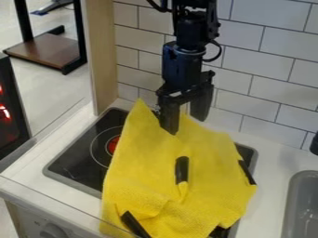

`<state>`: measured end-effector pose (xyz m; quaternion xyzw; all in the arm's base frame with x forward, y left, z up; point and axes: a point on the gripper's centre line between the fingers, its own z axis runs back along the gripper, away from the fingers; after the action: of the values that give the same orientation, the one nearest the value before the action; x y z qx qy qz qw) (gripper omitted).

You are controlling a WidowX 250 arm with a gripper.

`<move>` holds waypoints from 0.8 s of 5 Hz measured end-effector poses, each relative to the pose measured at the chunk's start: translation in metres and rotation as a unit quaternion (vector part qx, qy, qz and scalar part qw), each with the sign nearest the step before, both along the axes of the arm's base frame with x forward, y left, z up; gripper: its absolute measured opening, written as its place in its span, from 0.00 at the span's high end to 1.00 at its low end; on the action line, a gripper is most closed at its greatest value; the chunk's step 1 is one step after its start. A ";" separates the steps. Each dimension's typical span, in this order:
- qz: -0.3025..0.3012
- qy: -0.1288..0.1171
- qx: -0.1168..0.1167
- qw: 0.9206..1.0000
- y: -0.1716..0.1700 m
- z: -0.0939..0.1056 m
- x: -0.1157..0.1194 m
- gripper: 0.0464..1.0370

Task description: Unfold the cloth from right to left

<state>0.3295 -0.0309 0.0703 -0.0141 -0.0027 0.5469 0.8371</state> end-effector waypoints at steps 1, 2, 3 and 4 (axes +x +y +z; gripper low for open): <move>-0.006 0.018 0.005 1.000 0.000 -0.011 -0.005 0.04; -0.083 0.031 0.047 0.995 0.009 -0.017 -0.009 0.04; -0.142 0.043 0.056 0.987 0.014 -0.022 -0.022 0.04; -0.184 0.035 0.068 0.980 0.014 -0.016 -0.024 0.04</move>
<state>0.3053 -0.0168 0.0539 0.0621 -0.0079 0.3822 0.9220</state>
